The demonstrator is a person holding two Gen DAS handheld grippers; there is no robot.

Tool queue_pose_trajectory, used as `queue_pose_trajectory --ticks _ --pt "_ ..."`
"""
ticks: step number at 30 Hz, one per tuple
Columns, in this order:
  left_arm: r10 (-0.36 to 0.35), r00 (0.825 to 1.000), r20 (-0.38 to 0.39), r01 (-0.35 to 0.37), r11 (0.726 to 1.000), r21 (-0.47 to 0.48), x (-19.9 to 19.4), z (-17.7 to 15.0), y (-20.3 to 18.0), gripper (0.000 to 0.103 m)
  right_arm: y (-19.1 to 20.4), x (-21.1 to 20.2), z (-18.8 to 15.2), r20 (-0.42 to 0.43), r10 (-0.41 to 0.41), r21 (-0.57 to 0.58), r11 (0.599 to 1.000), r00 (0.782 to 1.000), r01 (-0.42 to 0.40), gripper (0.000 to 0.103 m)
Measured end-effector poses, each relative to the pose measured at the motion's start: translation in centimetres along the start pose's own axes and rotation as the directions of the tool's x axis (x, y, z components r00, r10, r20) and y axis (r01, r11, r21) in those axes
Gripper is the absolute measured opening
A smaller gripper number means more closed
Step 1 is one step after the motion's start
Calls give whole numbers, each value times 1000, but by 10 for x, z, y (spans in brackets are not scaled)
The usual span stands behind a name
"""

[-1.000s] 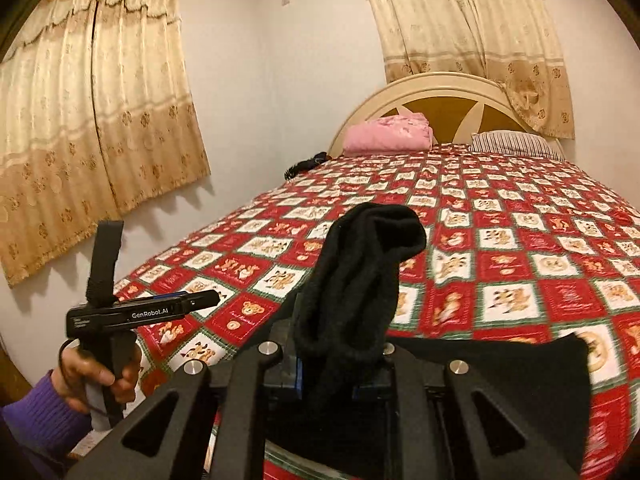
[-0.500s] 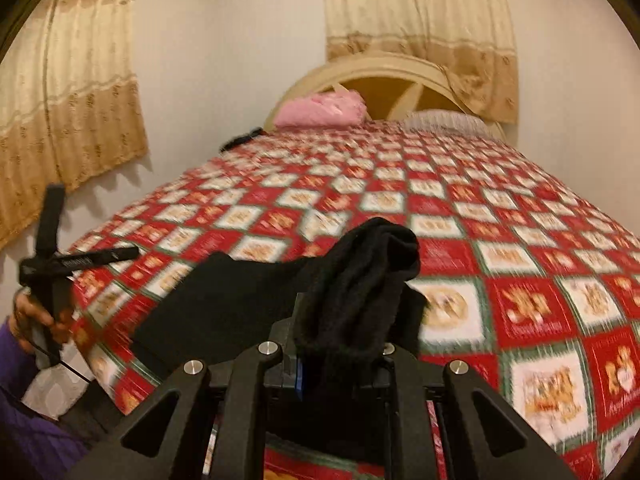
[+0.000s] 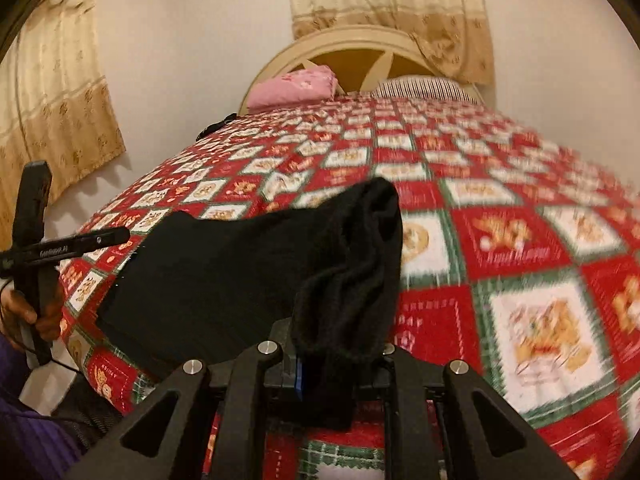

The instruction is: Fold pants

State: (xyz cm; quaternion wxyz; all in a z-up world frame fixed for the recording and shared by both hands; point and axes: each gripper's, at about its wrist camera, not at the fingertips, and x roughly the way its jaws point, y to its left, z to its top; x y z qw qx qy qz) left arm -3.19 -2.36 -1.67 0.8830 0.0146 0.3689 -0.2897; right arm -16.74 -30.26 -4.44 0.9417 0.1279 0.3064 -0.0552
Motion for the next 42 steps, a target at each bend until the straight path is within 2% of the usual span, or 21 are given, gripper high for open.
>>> queue_pose_trajectory --ticks 3,5,7,8,11,15,17,20,23,25,26,28,31,33,37,42 --pt "25 999 -32 -25 1000 8 9 -6 -6 80 -18 0 -4 25 76 113 990 997 -79 17" --pt "71 995 -65 -70 997 22 17 -11 -5 80 -20 -3 -4 24 111 138 984 994 -113 19" --pt "71 994 -84 -71 997 8 17 -16 1 83 -22 -8 -2 13 135 158 978 991 -135 22" --pt "69 994 -85 -69 998 -4 15 -18 4 87 -24 -12 1 7 135 181 974 991 -134 26" --pt "84 992 -91 -87 996 -35 12 -24 16 92 -27 -30 8 43 68 204 976 997 -76 35" --pt "82 990 -110 -91 993 -77 9 -27 25 92 -14 -52 25 139 -18 158 987 990 -4 35" --pt "103 989 -105 -110 992 -61 7 -23 21 92 -4 -51 37 157 -69 111 992 985 52 35" --pt "148 987 -57 -149 989 -15 1 -14 13 92 -5 -39 52 162 -56 110 993 985 39 33" --pt "126 992 -21 -126 992 16 -1 3 1 92 -7 -14 61 126 -33 102 995 991 20 30" --pt "108 994 5 -108 993 37 0 14 -11 92 -8 3 59 89 -54 104 994 995 44 29" --pt "98 995 19 -99 994 53 1 18 -17 92 -9 17 58 52 -67 119 991 996 61 24" --pt "94 995 36 -97 991 91 9 26 -32 92 -17 39 52 1 -65 191 979 998 64 22" --pt "109 994 -16 -107 987 119 33 28 -44 92 -40 54 42 25 9 351 936 1000 -17 22" --pt "124 991 -46 -118 985 123 47 24 -45 92 -51 58 40 32 40 410 911 999 -49 22" --pt "150 984 -97 -140 986 95 59 13 -39 92 -46 54 40 36 40 390 919 999 -51 22" --pt "152 983 -100 -144 986 82 55 8 -32 97 -33 8 34 161 50 361 927 986 -106 22"
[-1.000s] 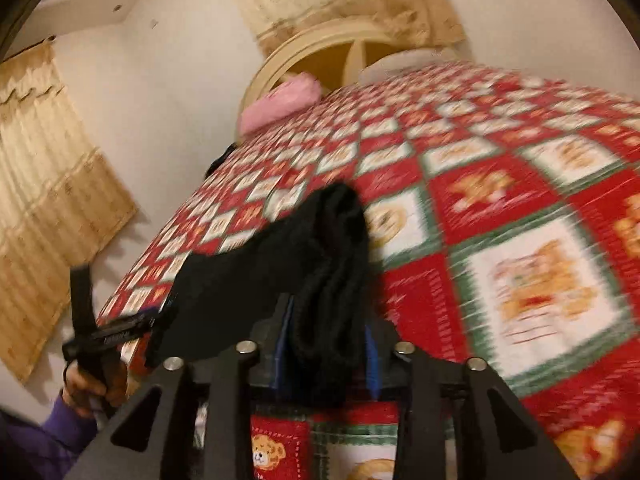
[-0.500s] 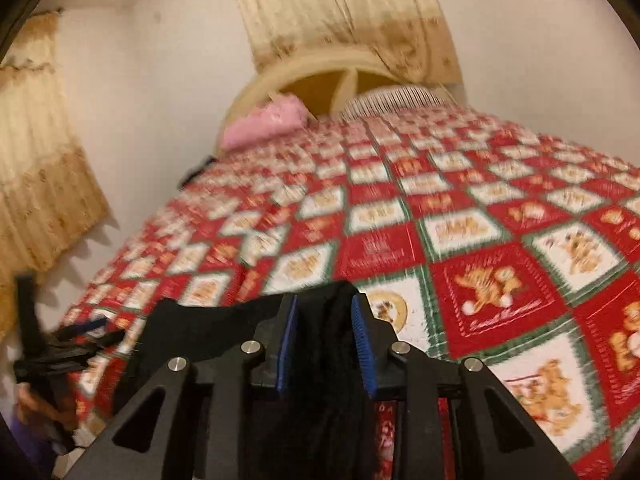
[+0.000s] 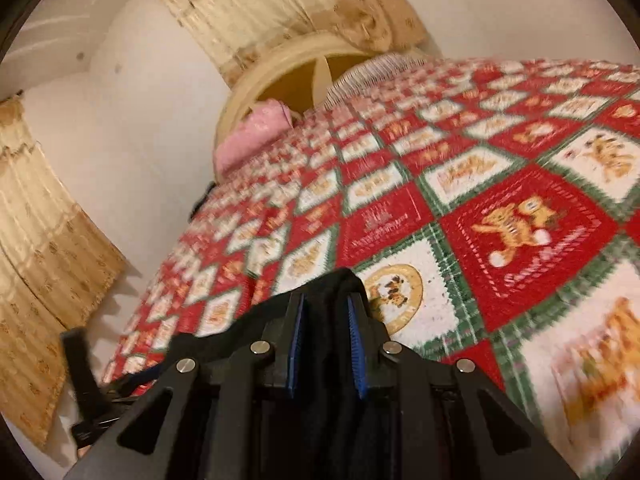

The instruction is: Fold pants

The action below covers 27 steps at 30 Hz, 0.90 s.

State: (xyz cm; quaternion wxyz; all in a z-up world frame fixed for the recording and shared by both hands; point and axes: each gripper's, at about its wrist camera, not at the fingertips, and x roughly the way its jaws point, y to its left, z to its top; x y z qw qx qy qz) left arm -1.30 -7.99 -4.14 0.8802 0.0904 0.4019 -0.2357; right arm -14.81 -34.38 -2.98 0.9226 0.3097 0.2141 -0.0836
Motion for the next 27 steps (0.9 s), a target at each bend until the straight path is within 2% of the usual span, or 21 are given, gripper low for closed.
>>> queue_pose_trajectory --ticks 3,6,8,14,21,25,27 --pt "-7 1000 -9 7 1000 -11 4 -2 4 100 8 -21 -15 1 -53 -44 998 999 53 22" --pt "-11 1000 -4 11 1000 -19 6 -8 7 101 11 -23 -37 -67 -111 -86 991 992 106 22" --pt "-8 1000 3 9 1000 -17 5 -10 8 102 9 -26 -46 -57 -131 -104 987 990 124 22" --pt "-28 1000 -1 28 999 -46 4 -17 16 103 -3 -22 -48 -66 -115 -29 993 991 113 23" --pt "-30 1000 8 30 998 -57 -1 -25 20 103 6 -22 -48 -60 -145 -87 986 988 140 24" --pt "-34 999 11 34 997 -63 -2 -28 24 103 4 -30 -41 -63 -108 -61 993 992 105 24" --pt "-34 999 15 34 997 -66 -2 -29 25 103 0 -41 -34 -21 -101 -39 994 995 100 24"
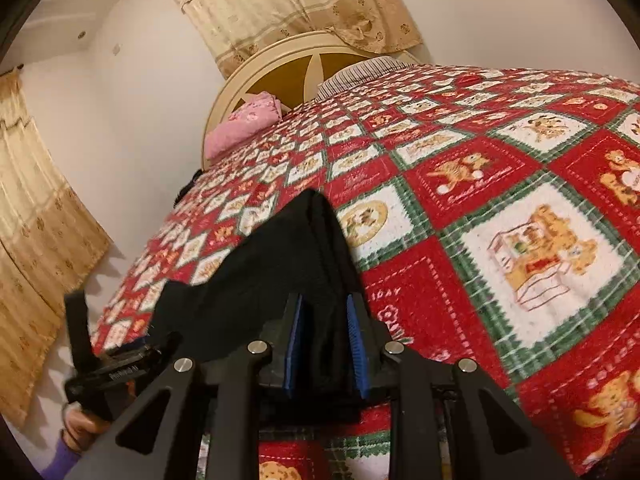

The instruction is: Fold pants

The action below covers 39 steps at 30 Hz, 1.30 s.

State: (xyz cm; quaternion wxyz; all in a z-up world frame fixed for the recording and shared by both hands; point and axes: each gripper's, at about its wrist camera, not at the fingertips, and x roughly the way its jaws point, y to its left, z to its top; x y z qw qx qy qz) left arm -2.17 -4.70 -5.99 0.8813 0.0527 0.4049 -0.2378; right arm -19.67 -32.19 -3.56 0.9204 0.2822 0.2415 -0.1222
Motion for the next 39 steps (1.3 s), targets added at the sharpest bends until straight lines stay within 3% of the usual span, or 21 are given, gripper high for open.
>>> queue_pose_trajectory --ticks 5,9,16,22,27,35,37,39 --pt "-2 1000 1 2 1000 -1 0 0 1 103 3 -15 13 50 32 5 999 998 -32 25" --pt "-9 1000 3 9 1000 -8 2 0 2 103 8 -9 11 32 11 -13 1000 999 -11 51" --pt "-52 998 22 52 998 -33 -2 -3 7 103 -8 -2 9 6 -2 35 999 1000 2 51" --pt "-148 987 69 155 982 -104 -8 -7 23 103 -28 1 10 -13 28 119 993 1000 -26 55" --pt "-136 989 63 141 985 -94 -8 -7 20 103 -9 10 1 -31 9 -6 1000 999 -9 63" --pt "-111 993 48 114 991 -67 -7 -8 17 103 19 24 -17 -82 -40 -146 989 996 28 63" --pt "-118 992 54 122 990 -73 -8 -8 18 103 16 23 -16 -98 -11 -117 993 995 -1 64" --pt "-143 987 70 149 984 -100 -11 -9 24 103 10 25 -15 -135 81 -49 995 988 -88 64"
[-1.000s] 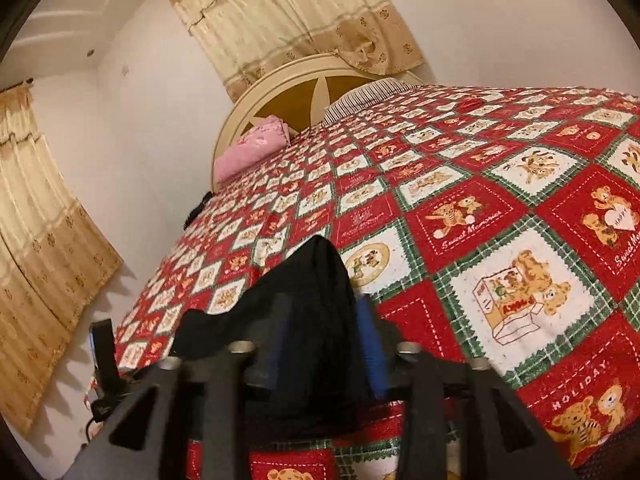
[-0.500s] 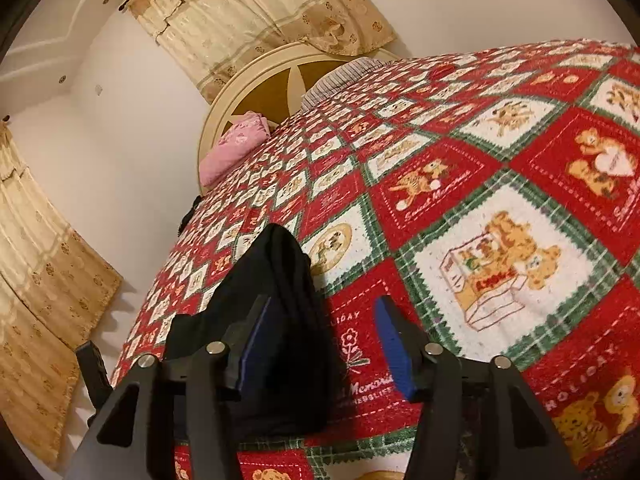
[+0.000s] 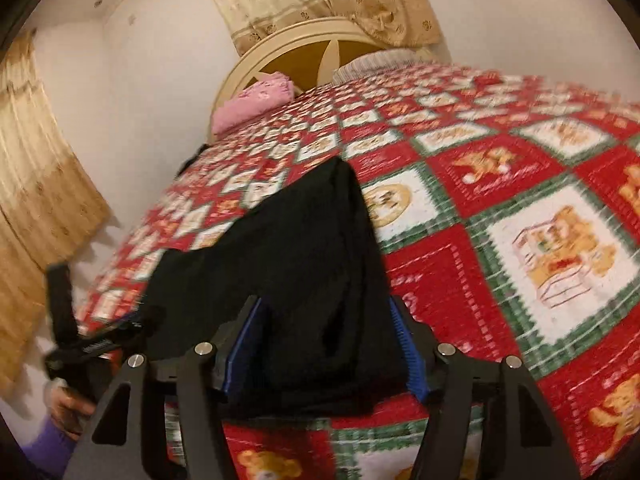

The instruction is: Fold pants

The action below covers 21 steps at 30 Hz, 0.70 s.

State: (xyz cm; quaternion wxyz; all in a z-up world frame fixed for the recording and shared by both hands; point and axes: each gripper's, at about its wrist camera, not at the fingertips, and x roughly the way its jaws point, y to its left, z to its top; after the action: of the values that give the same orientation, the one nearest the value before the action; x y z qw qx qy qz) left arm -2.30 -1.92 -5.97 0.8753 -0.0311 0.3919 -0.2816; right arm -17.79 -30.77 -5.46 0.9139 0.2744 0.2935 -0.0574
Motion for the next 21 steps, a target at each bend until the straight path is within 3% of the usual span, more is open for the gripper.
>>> queue_pose_trajectory --ticks 4,7,9,12,15,19,21 --pt "-54 998 17 55 994 -91 -18 4 19 103 -2 0 1 -13 19 10 1000 1000 -19 64" --pt "-30 998 47 36 991 -130 -33 8 34 103 -5 0 1 -13 30 18 999 999 -29 63" --pt "-39 998 55 47 987 -153 -37 10 39 103 -3 2 0 -15 6 -7 1000 1000 -6 55" --pt "-86 996 31 90 979 -184 -30 12 37 103 -3 2 0 -16 -23 -34 999 1000 22 44" --pt "-127 991 -36 119 979 -167 -12 8 21 103 2 3 -1 -8 -48 -62 997 999 47 43" --pt "-16 997 -72 12 998 -57 -2 2 -6 103 6 4 -2 0 -76 -97 992 997 75 42" --pt "5 996 -88 -7 1000 -25 -1 0 -13 103 4 5 -3 2 -69 -87 994 998 69 42"
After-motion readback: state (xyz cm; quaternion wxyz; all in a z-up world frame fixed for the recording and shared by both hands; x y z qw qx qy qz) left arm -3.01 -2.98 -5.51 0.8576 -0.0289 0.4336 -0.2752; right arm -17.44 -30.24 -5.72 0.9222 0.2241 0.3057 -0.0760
